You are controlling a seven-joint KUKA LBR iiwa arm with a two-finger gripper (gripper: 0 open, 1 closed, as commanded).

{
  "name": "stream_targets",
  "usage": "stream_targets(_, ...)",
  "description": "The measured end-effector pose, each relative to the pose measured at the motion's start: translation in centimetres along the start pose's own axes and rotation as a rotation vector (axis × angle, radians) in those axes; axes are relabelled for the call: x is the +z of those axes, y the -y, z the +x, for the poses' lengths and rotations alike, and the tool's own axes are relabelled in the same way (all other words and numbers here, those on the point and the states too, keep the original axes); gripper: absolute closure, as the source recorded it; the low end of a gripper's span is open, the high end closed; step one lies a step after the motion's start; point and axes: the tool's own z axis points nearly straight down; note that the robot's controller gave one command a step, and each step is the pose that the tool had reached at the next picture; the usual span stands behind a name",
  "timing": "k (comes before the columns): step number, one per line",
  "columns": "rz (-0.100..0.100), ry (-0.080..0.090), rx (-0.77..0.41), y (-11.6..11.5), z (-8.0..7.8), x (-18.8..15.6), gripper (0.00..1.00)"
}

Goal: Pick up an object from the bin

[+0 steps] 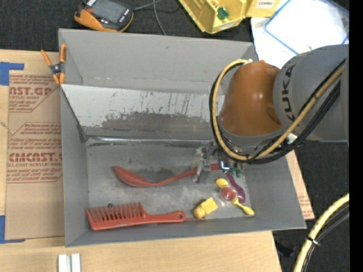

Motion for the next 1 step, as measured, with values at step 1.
stream_targets(1,-0.007,0.02,0.008,-1.97,0.45,-4.97,1.0)
